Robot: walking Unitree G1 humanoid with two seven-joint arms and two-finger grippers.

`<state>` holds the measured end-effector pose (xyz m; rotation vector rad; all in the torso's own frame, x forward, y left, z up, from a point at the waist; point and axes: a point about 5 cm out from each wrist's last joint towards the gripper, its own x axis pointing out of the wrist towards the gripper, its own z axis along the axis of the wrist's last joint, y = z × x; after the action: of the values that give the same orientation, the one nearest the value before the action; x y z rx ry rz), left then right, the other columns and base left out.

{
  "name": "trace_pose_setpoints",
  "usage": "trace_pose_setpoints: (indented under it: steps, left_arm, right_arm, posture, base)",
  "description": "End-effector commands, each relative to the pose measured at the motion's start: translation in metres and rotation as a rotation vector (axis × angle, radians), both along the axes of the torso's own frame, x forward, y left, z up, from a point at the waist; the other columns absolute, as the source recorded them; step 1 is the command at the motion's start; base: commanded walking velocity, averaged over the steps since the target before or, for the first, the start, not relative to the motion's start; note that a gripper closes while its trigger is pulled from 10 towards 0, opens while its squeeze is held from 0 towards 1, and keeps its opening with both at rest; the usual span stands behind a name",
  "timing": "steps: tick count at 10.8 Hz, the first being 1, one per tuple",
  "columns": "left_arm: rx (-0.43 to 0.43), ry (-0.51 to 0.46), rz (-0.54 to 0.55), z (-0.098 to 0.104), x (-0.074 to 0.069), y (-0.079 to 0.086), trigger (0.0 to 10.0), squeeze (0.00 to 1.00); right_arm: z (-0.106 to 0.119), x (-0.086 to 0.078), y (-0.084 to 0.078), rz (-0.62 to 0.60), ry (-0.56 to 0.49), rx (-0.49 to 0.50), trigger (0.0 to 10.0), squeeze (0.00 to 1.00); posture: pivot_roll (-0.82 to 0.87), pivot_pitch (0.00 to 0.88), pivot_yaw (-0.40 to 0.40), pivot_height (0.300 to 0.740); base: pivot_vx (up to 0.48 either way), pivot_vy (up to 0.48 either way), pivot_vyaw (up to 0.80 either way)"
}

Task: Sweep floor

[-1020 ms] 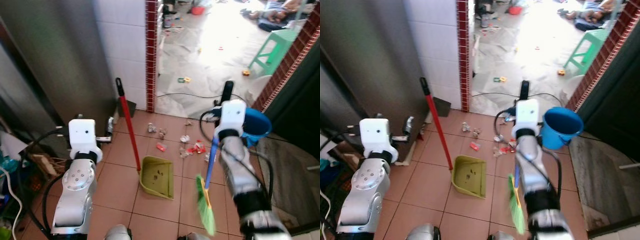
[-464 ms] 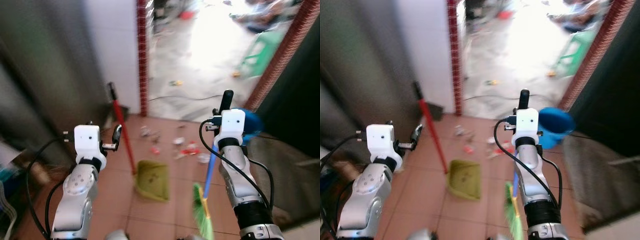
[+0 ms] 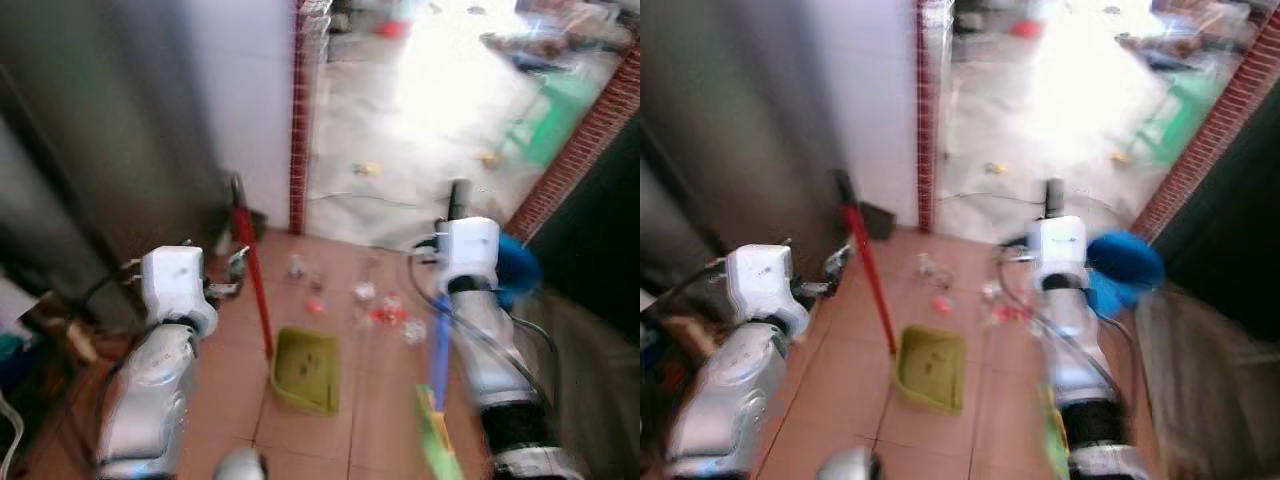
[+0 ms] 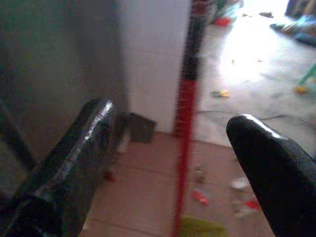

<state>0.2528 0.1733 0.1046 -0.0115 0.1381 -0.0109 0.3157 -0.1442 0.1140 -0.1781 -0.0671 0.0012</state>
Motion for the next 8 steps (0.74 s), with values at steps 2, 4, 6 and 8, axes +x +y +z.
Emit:
trace_pose_setpoints:
  steps: [2,4,6,8]
  left_arm:
    - [-0.001,-0.028,-0.028,0.0080,0.0053,-0.0075,10.0,0.00]
    - [0.003,-0.051,-0.019,0.0109,0.0061,-0.0074,10.0,0.00]
    - [0.015,-0.020,-0.011,0.0079,0.0080,-0.0097,10.0,0.00]
    - [0.009,-0.025,-0.022,0.0091,0.0084,-0.0130,10.0,0.00]
  right_arm:
    - [0.0111,0.0023,-0.0088,-0.026,-0.049,0.011,10.0,0.00]
    - [0.0131,0.0039,-0.0103,-0.029,-0.054,0.007,10.0,0.00]
    - [0.0140,0.0051,-0.0134,-0.037,-0.056,0.001,10.0,0.00]
    - [0.0146,0.0059,-0.0159,-0.044,-0.059,-0.004,10.0,0.00]
  posture:
    - [0.02,0.000,-0.042,0.740]
    - [0.01,0.000,-0.042,0.740]
    - [0.01,0.000,-0.043,0.740]
    - [0.01,0.000,-0.044,0.740]
  base:
    - [0.285,0.386,0.00]
    - [0.141,0.195,0.00]
    - [0.000,0.000,0.00]
    - [0.000,0.000,0.00]
